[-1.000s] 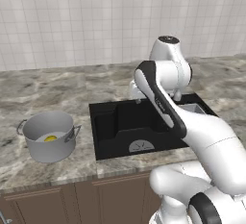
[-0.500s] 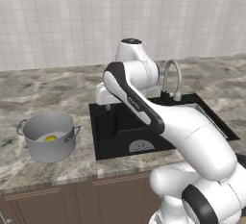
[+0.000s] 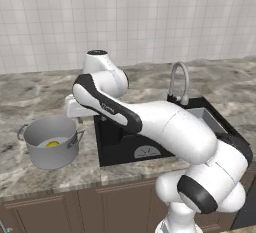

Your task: Dump the lemon from the pot into the sink. Then turn on the water and wash the lemon. Then turn off the water and put the lemon back in the pot.

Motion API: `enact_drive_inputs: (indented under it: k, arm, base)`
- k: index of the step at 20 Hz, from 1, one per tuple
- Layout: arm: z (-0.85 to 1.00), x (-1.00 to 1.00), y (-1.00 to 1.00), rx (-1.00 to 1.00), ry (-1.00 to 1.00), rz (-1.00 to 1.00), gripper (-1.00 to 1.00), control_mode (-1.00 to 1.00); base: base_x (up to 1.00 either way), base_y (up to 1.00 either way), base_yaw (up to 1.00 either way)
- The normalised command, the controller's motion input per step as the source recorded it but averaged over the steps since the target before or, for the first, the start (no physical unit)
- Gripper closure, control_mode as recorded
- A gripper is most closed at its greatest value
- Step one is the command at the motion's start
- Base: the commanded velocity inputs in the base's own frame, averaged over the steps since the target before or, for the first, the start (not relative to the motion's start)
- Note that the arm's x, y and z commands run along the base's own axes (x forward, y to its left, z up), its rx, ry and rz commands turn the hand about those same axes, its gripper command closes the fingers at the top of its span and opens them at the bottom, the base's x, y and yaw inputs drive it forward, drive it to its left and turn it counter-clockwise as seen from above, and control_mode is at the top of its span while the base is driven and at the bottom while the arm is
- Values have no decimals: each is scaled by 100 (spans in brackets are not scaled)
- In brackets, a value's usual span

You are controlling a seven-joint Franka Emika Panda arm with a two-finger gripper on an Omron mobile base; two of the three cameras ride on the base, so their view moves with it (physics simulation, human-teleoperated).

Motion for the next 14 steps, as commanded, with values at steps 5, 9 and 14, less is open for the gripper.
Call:
enact_drive_inputs:
  k: [5,9,14]
  arm:
    - [-35,43,55,-3,0,0,-100,-100]
    - [-30,39,23,-7,0,-5,-100,-100]
    - [-25,31,1,-6,0,-3,-100,-100]
  base:
    - [0,0,0]
    - [0,0,0]
    - [0,0,0]
